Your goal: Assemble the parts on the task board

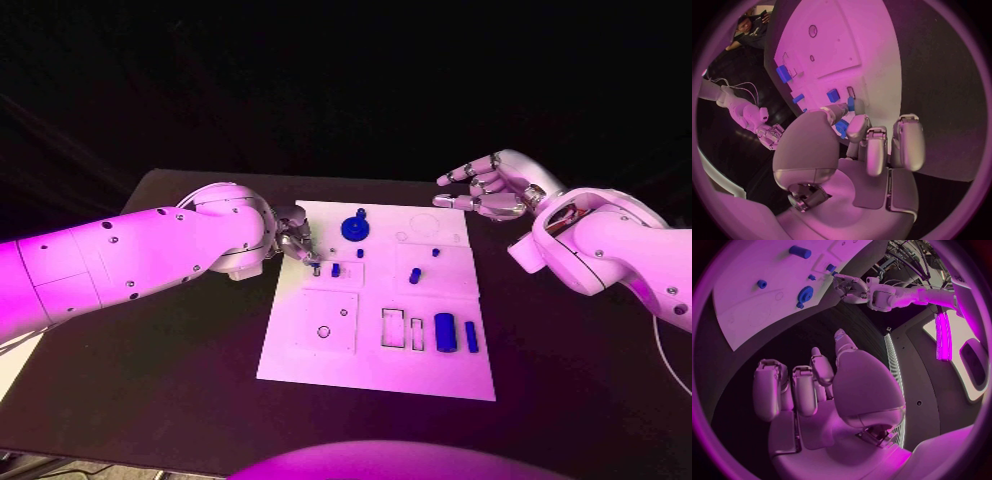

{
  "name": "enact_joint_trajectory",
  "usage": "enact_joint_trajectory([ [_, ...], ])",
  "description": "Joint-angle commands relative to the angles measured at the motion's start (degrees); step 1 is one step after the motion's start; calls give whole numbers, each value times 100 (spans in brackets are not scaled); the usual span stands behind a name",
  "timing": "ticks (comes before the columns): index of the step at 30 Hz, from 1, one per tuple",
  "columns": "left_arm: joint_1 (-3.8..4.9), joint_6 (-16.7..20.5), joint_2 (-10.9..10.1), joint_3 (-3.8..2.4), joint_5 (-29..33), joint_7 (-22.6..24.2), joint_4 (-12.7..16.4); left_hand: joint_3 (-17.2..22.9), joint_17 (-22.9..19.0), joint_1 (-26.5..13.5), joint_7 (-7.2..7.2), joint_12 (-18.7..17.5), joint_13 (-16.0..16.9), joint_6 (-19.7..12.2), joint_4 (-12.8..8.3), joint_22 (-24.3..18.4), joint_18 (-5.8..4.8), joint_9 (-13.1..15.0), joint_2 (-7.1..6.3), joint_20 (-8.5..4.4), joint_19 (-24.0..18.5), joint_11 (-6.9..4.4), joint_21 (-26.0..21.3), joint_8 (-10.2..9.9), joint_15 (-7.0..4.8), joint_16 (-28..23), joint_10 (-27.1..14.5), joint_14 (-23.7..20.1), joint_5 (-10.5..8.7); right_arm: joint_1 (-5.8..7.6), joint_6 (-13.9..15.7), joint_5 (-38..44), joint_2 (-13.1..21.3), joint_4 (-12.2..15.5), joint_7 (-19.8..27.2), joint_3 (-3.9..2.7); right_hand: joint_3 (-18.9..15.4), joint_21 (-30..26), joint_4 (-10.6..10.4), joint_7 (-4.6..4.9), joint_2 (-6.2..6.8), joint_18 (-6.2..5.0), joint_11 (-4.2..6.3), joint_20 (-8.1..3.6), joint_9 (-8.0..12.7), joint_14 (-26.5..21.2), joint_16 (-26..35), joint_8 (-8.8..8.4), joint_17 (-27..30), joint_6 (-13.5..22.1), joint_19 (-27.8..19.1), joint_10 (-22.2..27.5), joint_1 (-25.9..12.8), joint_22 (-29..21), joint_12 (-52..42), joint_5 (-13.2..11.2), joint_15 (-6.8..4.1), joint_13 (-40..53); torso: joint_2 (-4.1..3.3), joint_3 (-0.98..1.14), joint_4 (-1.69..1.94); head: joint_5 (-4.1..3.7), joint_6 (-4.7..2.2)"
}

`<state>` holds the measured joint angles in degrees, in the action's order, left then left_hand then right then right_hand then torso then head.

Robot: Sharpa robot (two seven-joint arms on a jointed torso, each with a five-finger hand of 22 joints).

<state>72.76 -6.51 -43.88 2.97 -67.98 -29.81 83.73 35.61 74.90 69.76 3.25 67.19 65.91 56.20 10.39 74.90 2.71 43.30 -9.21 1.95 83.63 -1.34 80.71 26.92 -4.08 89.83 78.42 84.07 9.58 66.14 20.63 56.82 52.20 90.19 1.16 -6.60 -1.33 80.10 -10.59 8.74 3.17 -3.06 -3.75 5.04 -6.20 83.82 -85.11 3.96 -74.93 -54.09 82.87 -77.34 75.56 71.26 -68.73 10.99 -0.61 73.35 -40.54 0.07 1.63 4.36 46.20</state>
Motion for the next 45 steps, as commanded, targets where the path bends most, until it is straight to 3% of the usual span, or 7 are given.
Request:
enact_joint_trajectory([
  [1,-6,-334,26,1,-105,-48,-8,819,1510,26,-44,35,7,-11,-793,509,11,8,32,-5,62,-9,15,24,-37,17,35,593,37,-4,-56,3,-5,1,8,-1,-34,-31,11,0,-47,-74,5,-3,-8,431,29,4,-709,-29,-26,-13,-3,0,-28,35,-19,4,-3,-2,-3,4,22],
  [19,-86,-397,88,6,-112,-9,-45,824,1510,24,-46,47,19,-5,-803,506,12,7,19,-6,60,-10,12,24,-36,17,44,593,35,-11,-71,3,-14,-3,10,-1,-50,-38,8,-1,-55,-75,6,-4,-9,431,33,6,-706,-37,-28,-13,-4,-10,-26,53,-21,1,2,-4,1,-9,61],
  [45,-96,-637,31,1,-112,37,-5,879,1510,0,-57,105,74,63,-873,522,9,-9,-79,-9,66,-20,18,21,-41,17,102,593,163,-22,-81,3,-13,-6,9,0,-50,-38,8,-1,-55,-75,6,-4,-9,431,33,6,-706,-37,-28,-13,-4,-10,-26,53,-21,1,3,-2,1,4,84],
])
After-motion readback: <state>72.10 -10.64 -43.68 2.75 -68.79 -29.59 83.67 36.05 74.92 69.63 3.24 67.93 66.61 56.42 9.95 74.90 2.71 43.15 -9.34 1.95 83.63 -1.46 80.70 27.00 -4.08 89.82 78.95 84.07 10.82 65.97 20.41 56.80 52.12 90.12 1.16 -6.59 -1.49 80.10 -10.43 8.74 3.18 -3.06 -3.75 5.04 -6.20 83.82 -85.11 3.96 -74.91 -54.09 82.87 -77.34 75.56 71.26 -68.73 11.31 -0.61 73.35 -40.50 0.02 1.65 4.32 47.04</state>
